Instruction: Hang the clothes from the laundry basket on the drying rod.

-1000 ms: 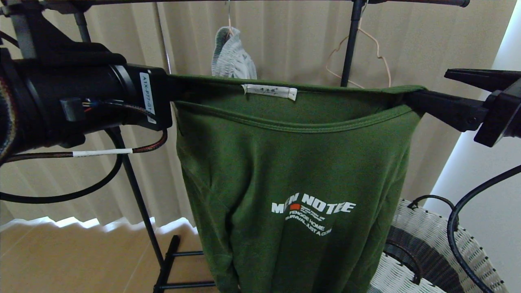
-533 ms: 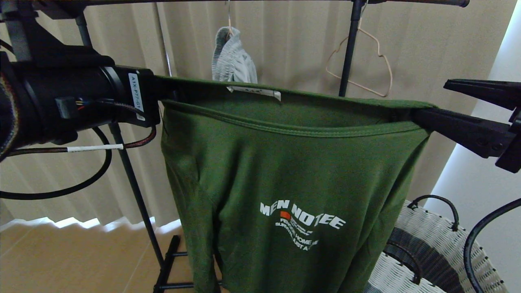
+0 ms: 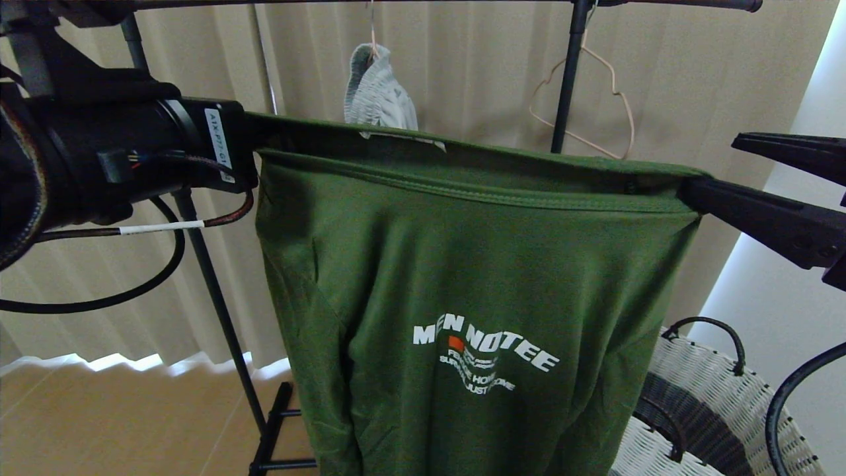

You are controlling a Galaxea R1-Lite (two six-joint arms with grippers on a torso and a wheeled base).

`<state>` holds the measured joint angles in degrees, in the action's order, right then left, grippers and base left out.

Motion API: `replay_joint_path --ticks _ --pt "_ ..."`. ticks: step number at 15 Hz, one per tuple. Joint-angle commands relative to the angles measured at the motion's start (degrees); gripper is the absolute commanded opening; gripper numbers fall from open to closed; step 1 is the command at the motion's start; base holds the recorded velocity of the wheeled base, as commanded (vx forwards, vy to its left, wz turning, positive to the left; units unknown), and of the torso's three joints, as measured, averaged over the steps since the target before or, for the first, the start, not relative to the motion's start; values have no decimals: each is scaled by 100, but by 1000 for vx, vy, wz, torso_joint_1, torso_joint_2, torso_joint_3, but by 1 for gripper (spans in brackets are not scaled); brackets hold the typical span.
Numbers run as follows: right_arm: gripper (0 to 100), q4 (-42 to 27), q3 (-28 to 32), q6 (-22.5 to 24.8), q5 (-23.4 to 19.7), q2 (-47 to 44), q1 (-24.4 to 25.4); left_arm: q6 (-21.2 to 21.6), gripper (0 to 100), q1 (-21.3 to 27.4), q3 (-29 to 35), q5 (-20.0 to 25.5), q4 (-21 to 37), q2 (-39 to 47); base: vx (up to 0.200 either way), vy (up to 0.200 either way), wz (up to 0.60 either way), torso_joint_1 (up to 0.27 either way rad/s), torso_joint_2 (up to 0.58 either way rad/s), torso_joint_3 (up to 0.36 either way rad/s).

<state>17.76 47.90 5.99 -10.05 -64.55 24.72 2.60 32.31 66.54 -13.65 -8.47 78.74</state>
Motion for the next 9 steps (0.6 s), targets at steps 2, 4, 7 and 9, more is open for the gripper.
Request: replay_joint_path --ticks 2,4,7,9 --pt "100 8 -17 8 3 13 -3 4 0 -49 8 -6 -5 89 0 0 0 0 0 0" --pt "100 8 -17 8 -6 -5 -3 13 0 -58 17 -6 -14 177 0 0 0 0 0 0" --pt "100 -10 -35 8 3 30 -3 4 0 -207 26 -15 -322 265 0 0 0 0 0 0" --pt "100 -1 -52 8 -6 30 -3 4 0 -295 26 -15 -454 309 0 0 0 0 0 0"
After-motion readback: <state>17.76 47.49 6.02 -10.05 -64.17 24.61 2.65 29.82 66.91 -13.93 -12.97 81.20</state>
